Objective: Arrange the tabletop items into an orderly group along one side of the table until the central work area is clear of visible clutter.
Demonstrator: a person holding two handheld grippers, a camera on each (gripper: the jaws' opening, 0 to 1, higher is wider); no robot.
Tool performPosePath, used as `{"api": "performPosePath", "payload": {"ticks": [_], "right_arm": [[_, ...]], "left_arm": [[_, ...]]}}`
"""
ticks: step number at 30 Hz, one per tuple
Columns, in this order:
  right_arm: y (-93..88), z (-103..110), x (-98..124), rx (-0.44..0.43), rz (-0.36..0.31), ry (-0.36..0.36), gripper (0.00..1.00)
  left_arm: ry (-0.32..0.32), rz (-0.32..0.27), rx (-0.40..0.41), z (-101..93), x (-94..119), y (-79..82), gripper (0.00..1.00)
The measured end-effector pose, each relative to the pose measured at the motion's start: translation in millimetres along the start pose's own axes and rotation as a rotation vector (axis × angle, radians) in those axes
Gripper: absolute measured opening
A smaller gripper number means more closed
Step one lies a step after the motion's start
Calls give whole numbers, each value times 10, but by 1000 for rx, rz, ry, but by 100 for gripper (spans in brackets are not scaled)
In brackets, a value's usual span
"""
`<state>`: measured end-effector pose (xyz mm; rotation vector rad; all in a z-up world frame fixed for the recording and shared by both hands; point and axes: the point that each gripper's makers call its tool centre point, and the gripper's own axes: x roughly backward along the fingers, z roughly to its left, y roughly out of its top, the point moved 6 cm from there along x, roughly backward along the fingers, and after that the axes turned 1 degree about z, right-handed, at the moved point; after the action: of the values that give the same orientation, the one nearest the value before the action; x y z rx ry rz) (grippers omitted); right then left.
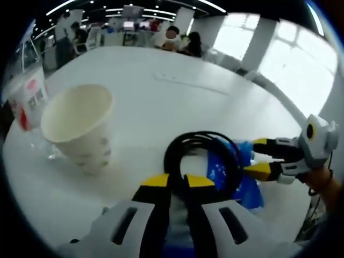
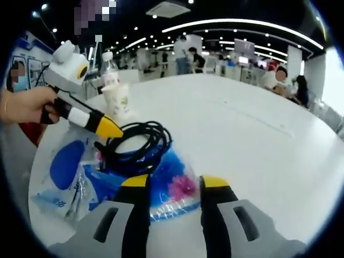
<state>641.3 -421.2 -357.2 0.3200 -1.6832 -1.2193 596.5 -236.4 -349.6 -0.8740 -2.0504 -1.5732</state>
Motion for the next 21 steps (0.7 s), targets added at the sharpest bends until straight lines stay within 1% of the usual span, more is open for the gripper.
{"api": "performPosePath", "payload": {"ticks": [1,3,5,9,11,12,13,15,17,19,20,21], "right_arm": [[7,2,2,-1,1,-3,29],[19,25,10,1,5,-6,24],[9,29,21,-17,19,-21,22],[1,63,55,-55,23,-30,17],[2,80,86,-66,21,-44,12],[4,81,100,-71,19,-45,8],[6,85,120,-92,15,-46,7],[4,95,148,-103,11,-43,3],[-3,109,169,-103,14,-49,3],[-6,119,187,-106,15,-52,2],[1,125,210,-117,12,-57,2],[0,126,225,-128,15,-63,2]], "left_arm": [[-1,-6,0,-3,10,7,7],[-10,-32,-3,-12,46,50,3],[-33,-41,14,-27,77,94,2],[-33,-68,3,-38,137,152,1],[-43,-83,6,-52,175,180,1],[-49,-88,1,-63,189,190,1],[-50,-93,-2,-72,204,204,1],[-60,-101,-8,-92,231,234,1],[-67,-108,-12,-112,263,259,0],[-91,-135,-29,-171,321,313,0],[-122,-172,-68,-224,349,370,0],[-122,-170,-96,-242,370,383,0]]}}
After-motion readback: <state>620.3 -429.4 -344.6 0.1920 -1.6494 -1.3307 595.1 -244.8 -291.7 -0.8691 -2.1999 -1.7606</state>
